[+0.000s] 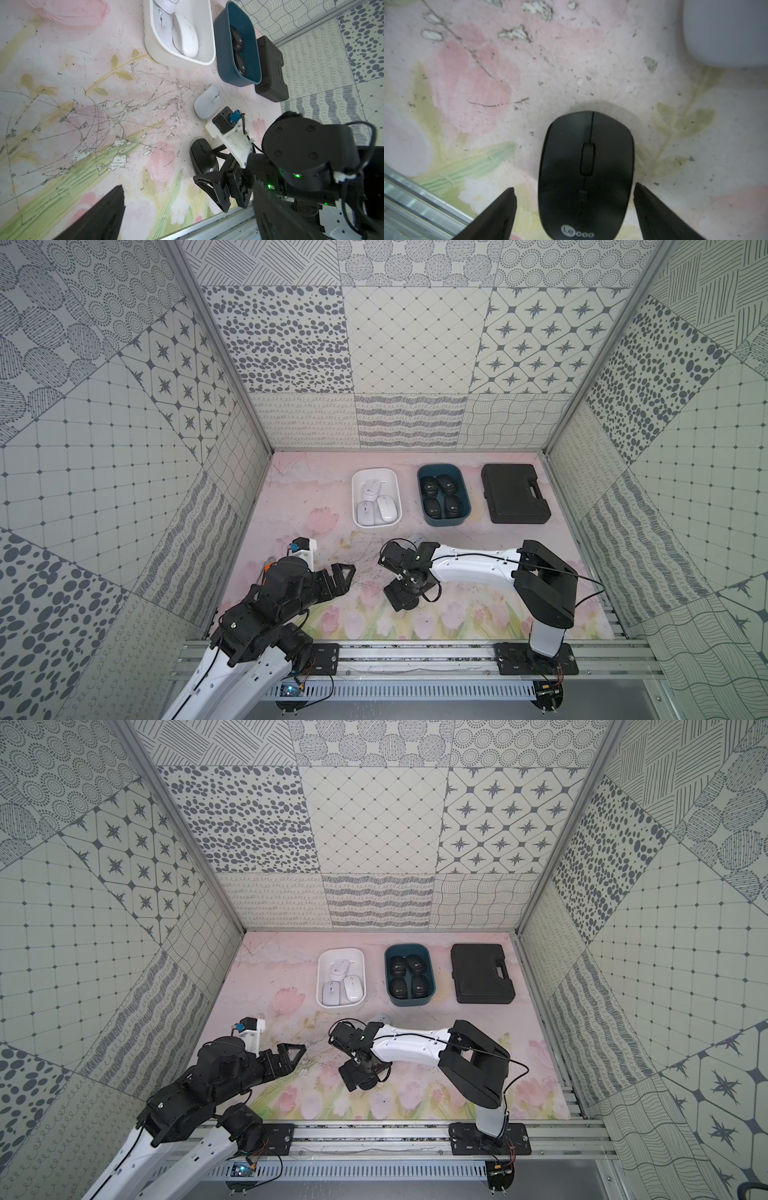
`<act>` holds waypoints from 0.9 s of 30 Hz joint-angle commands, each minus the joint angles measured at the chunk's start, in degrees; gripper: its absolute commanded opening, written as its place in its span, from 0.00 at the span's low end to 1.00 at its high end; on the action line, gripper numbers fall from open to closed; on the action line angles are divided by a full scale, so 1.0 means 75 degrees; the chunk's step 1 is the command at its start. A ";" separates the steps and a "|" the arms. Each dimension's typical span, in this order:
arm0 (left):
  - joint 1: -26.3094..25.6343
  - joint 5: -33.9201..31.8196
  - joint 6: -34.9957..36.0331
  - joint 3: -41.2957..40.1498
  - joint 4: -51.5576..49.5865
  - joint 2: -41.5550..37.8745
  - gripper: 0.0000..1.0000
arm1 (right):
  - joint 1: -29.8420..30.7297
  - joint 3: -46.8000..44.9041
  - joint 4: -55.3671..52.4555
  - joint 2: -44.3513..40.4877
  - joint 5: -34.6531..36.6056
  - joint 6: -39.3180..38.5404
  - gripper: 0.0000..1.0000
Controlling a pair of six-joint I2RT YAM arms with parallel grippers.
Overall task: Place the mice by color into the storage box
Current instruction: Pick up the mouse from the center of the board.
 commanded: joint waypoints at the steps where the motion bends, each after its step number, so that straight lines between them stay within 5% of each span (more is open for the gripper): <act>1: -0.0010 0.0056 -0.0104 -0.0003 -0.0067 0.0046 0.99 | 0.0067 0.0087 -0.0085 0.0052 0.0156 0.0032 0.88; 20: -0.0010 0.1215 0.0322 -0.0256 0.0695 0.0198 0.99 | 0.0066 -0.0126 0.0045 0.0301 0.0514 0.0377 0.55; 27: -0.0016 0.1769 0.0445 -0.0360 0.1063 0.0060 0.99 | 0.0032 -0.0162 -0.0048 0.0185 0.0814 0.0626 0.50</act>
